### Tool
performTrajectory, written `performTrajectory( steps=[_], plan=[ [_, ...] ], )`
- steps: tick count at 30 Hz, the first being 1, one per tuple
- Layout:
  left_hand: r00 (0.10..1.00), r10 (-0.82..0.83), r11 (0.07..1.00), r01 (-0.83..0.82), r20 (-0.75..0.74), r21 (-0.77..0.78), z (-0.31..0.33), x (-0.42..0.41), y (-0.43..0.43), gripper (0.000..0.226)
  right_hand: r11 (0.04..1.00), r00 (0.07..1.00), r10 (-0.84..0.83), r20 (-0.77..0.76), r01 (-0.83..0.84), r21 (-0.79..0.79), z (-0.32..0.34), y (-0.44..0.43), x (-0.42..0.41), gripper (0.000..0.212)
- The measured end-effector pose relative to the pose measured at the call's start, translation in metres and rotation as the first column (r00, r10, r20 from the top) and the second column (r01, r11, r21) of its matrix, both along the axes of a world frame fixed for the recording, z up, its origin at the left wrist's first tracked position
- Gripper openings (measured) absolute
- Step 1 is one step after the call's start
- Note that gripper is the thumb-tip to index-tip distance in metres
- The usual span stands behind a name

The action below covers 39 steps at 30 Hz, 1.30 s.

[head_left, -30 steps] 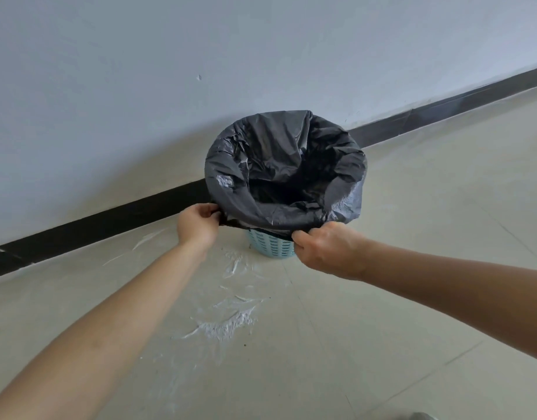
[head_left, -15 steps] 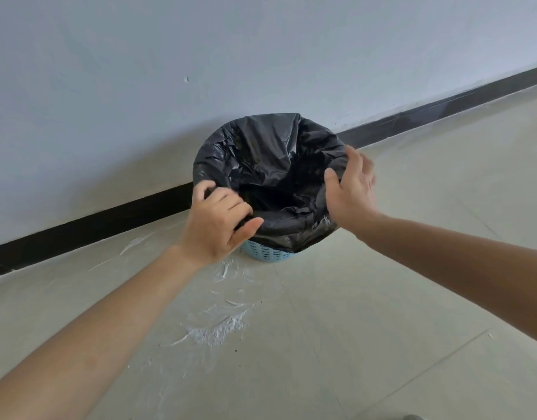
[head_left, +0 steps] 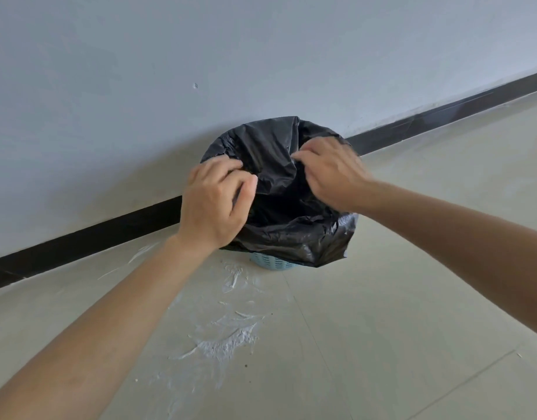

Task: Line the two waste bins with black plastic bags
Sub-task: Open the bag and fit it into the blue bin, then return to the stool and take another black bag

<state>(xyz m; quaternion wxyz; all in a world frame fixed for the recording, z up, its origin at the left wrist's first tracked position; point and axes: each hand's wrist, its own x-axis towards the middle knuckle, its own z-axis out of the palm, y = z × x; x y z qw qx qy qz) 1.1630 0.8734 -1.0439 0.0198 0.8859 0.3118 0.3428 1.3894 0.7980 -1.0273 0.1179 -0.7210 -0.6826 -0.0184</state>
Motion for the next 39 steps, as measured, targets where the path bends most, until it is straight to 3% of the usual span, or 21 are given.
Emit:
performTrajectory(
  steps=[2,4,7,9,11,14,17,19,24,27,31,35,39],
  plan=[
    [0.992,0.097,0.969,-0.113,-0.082,-0.218,0.000,0.003,0.007,0.047,0.964,0.999,0.029,-0.046,-0.040,-0.264,-0.004,0.024,-0.013,0.047],
    [0.979,0.087,0.913,-0.152,-0.184,-0.380,-0.004,0.004,0.012,0.058,0.855,0.999,-0.018,-0.043,-0.007,-0.519,-0.017,0.046,-0.026,0.051],
    [0.956,0.089,0.903,-0.196,-0.280,-0.383,-0.011,0.003,0.014,0.063,0.776,0.992,-0.065,-0.104,-0.015,-0.630,-0.030,0.066,-0.040,0.067],
    [0.954,0.114,0.892,-0.220,-0.277,-0.394,-0.012,0.003,0.013,0.060,0.796,0.987,-0.075,-0.144,-0.028,-0.604,-0.034,0.070,-0.042,0.074],
    [0.955,0.126,0.883,-0.231,-0.269,-0.408,-0.012,0.002,0.014,0.056,0.868,0.990,-0.061,-0.126,-0.010,-0.496,-0.032,0.067,-0.039,0.067],
    [0.958,0.092,0.881,-0.206,-0.273,-0.426,-0.011,0.001,0.016,0.058,0.997,0.999,-0.039,0.018,0.040,-0.068,-0.021,0.052,-0.024,0.050],
    [0.958,0.052,0.890,-0.172,-0.282,-0.422,-0.011,-0.005,0.021,0.064,0.979,0.984,-0.081,0.158,0.049,0.197,-0.014,0.038,0.000,0.059],
    [0.952,0.043,0.912,-0.161,-0.303,-0.377,-0.008,-0.013,0.025,0.064,0.971,0.969,-0.149,0.197,0.106,0.214,-0.012,0.030,0.014,0.064],
    [0.877,0.103,0.951,-0.226,-0.470,-0.212,0.045,-0.046,0.043,0.068,0.966,0.946,-0.259,0.197,0.247,0.083,0.019,0.015,0.009,0.081],
    [0.867,0.134,0.941,-0.262,-0.479,-0.212,0.119,-0.061,0.052,0.070,0.977,0.960,-0.211,0.186,0.201,0.069,0.089,0.023,-0.006,0.083],
    [0.879,0.126,0.970,-0.206,-0.460,-0.128,0.264,-0.080,0.064,0.069,0.980,0.968,-0.128,0.217,0.089,0.178,0.243,0.051,-0.016,0.081],
    [0.877,0.179,0.982,-0.135,-0.445,0.129,0.474,-0.099,0.079,0.068,0.943,0.963,-0.038,0.266,-0.054,0.330,0.451,0.078,-0.028,0.078],
    [0.875,0.288,0.922,-0.144,-0.389,0.359,0.710,-0.132,0.088,0.065,0.862,0.925,0.061,0.376,-0.239,0.448,0.681,0.093,-0.040,0.073]
  ],
)
